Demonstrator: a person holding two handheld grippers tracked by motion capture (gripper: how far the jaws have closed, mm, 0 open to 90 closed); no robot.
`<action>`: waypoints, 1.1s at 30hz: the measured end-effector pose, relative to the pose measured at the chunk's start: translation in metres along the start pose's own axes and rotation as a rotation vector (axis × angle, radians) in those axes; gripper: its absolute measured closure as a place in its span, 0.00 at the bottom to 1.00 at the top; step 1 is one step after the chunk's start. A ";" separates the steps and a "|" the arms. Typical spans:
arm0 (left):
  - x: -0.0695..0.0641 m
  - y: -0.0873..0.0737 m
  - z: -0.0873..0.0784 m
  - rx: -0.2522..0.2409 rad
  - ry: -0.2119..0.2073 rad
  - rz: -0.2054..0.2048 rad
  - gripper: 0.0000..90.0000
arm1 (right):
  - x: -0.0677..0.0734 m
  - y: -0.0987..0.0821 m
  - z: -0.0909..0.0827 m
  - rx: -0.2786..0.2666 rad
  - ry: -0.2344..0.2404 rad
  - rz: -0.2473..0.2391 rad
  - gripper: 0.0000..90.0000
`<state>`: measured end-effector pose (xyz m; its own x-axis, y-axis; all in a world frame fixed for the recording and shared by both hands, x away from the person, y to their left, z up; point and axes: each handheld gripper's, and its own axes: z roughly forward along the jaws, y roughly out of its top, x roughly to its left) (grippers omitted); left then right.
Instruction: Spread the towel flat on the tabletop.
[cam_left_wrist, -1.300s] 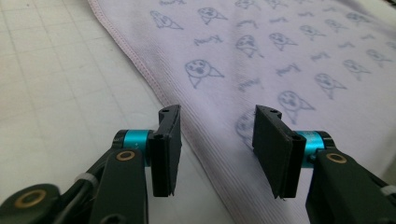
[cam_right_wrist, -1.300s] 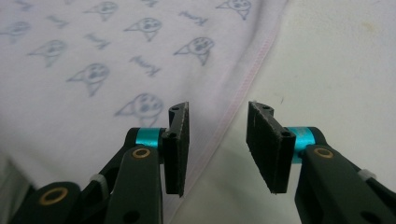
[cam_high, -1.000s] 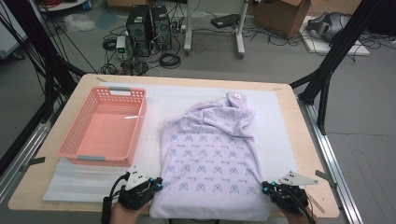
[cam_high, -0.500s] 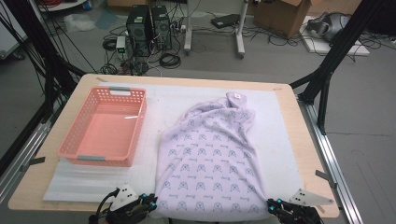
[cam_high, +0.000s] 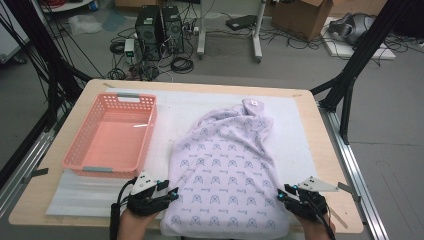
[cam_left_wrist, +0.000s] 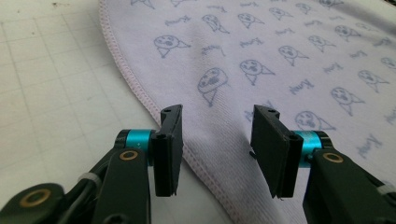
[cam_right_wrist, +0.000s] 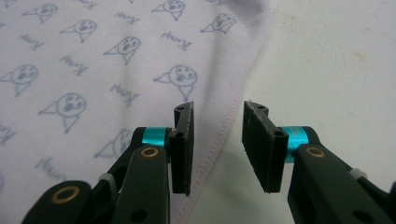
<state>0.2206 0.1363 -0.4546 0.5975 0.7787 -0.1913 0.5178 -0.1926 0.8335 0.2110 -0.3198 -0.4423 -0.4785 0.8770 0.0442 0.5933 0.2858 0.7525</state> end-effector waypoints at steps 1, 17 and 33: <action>0.000 0.001 0.001 0.004 -0.001 0.002 0.59 | 0.000 0.001 0.002 0.000 0.004 -0.004 0.70; -0.010 -0.003 0.001 0.046 0.044 0.061 0.92 | -0.004 -0.006 0.003 0.001 0.074 0.034 0.95; -0.020 -0.024 -0.030 0.066 -0.044 0.011 0.92 | 0.009 -0.021 -0.025 0.054 0.123 -0.011 0.96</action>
<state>0.1783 0.1434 -0.4556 0.6287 0.7498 -0.2061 0.5496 -0.2409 0.8000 0.1780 -0.3276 -0.4415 -0.5590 0.8207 0.1185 0.6199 0.3186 0.7171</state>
